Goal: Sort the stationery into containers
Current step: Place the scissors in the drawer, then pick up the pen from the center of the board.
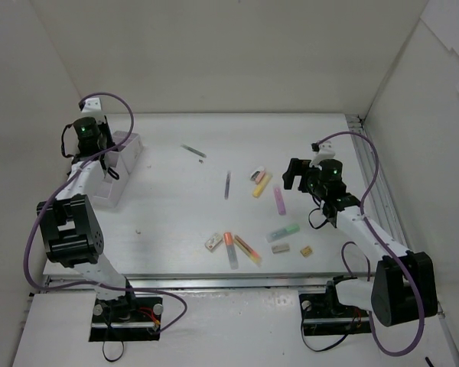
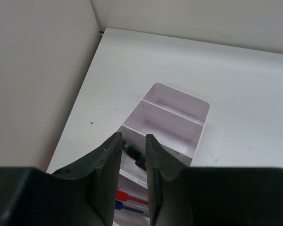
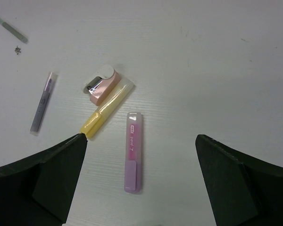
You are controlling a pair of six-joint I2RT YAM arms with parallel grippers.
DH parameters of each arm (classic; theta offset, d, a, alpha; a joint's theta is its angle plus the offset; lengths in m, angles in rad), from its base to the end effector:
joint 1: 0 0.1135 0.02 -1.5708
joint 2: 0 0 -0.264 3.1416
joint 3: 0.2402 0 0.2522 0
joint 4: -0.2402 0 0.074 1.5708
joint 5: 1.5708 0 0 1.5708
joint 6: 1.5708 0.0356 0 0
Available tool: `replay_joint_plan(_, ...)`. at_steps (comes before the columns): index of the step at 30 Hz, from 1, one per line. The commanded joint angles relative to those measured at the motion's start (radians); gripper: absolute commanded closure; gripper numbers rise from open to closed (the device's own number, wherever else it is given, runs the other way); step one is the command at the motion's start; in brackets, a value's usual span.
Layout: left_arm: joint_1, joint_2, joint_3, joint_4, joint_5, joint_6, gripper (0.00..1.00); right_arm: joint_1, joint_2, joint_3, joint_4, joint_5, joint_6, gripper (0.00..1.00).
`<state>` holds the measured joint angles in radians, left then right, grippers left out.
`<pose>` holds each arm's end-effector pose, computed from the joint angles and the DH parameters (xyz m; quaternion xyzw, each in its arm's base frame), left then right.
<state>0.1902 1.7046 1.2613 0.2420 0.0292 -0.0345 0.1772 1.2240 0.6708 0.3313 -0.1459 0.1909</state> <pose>0.4024 0.0764 0.3024 -0.0777 0.7706 0.0379 0.6314 0.2715 0.0539 0.2601 -0.0402 0.7793 0.1699 0.6019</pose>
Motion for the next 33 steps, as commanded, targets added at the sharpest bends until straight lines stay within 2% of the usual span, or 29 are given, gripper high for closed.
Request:
replay_joint_plan(1, 0.008, -0.092, 0.026, 0.017, -0.015, -0.013, 0.75, -0.005, -0.047, 0.019, 0.061, 0.000, -0.005, 0.02)
replay_joint_plan(8, 0.008, -0.155, -0.011, 0.008, 0.003, -0.031, 0.60, -0.005, -0.081, 0.003, 0.069, -0.003, -0.001, 0.02)
replay_joint_plan(9, 0.008, -0.172, -0.010, 0.000, 0.020, -0.036, 0.46, -0.004, -0.087, 0.001, 0.068, -0.001, -0.001, 0.02)
replay_joint_plan(12, 0.008, -0.207, 0.012, -0.047, 0.070, -0.067, 0.25, -0.002, -0.103, -0.004, 0.069, 0.002, 0.013, 0.02)
replay_joint_plan(14, -0.001, -0.233, 0.047, -0.113, 0.087, -0.079, 0.01, -0.004, -0.106, -0.007, 0.068, 0.002, 0.027, 0.02)
replay_joint_plan(19, -0.089, -0.256, 0.141, -0.367, 0.192, -0.137, 0.01, -0.005, -0.090, -0.007, 0.051, -0.024, 0.087, 0.02)
replay_joint_plan(23, -0.173, -0.298, 0.103, -0.438, 0.294, -0.188, 0.00, -0.001, -0.084, 0.000, 0.000, -0.005, 0.131, 0.02)
replay_joint_plan(25, -0.231, -0.301, 0.089, -0.451, 0.258, -0.189, 0.01, -0.004, -0.106, -0.017, -0.008, 0.020, 0.143, 0.02)
replay_joint_plan(26, -0.297, -0.284, 0.101, -0.461, 0.236, -0.186, 0.01, -0.005, -0.116, -0.025, -0.009, 0.034, 0.151, 0.02)
replay_joint_plan(28, -0.366, -0.243, 0.141, -0.532, 0.175, -0.173, 0.00, -0.005, -0.145, -0.045, -0.017, 0.078, 0.173, 0.02)
replay_joint_plan(29, -0.433, -0.180, 0.168, -0.553, 0.148, -0.168, 0.01, -0.005, -0.155, -0.053, -0.024, 0.095, 0.182, 0.02)
replay_joint_plan(33, -0.560, 0.008, 0.343, -0.665, 0.054, -0.157, 0.00, -0.007, -0.219, -0.062, -0.095, 0.216, 0.203, 0.02)
